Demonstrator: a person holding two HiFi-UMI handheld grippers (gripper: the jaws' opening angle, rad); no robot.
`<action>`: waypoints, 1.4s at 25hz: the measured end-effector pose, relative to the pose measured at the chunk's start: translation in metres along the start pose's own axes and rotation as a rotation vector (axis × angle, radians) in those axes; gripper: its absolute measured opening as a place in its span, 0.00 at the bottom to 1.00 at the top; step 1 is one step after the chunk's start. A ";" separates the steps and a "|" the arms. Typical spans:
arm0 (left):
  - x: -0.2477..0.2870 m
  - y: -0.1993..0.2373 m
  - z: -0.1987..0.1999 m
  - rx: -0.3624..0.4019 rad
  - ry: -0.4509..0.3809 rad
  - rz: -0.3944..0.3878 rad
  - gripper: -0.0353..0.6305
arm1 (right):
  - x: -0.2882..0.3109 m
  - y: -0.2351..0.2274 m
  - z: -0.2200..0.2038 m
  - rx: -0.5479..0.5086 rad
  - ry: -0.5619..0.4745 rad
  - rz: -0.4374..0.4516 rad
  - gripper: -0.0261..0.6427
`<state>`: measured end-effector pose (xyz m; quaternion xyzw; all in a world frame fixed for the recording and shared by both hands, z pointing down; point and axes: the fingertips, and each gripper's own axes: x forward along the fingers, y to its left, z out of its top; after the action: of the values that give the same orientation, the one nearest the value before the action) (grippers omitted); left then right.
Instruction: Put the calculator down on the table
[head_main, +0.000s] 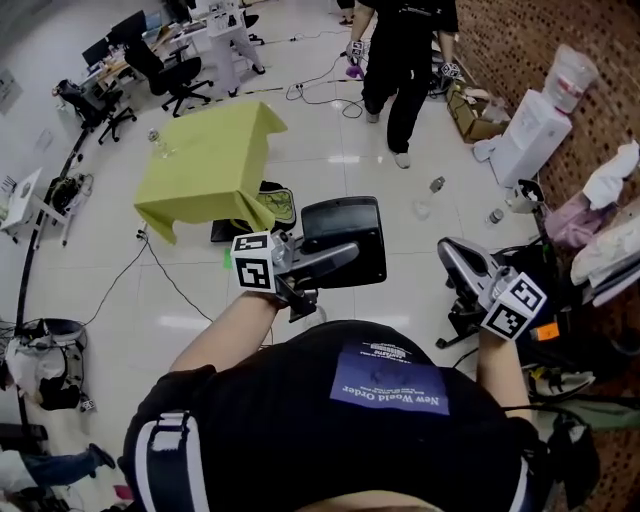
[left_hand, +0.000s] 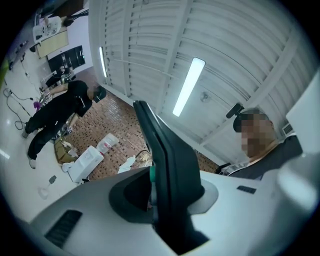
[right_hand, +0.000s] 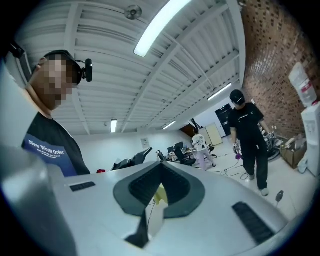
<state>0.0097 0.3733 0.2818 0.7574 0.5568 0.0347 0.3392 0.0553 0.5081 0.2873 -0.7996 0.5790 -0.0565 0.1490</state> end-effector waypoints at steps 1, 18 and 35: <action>-0.003 0.011 0.009 0.004 -0.001 -0.006 0.25 | 0.013 -0.006 0.002 0.002 -0.002 0.006 0.02; -0.067 0.195 0.174 0.010 0.048 -0.020 0.25 | 0.238 -0.126 0.036 -0.041 0.002 0.034 0.02; -0.014 0.373 0.269 0.113 -0.157 0.331 0.25 | 0.357 -0.350 0.092 0.015 0.064 0.402 0.02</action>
<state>0.4259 0.1772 0.2863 0.8569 0.3974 -0.0004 0.3284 0.5130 0.2874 0.2771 -0.6647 0.7308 -0.0551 0.1448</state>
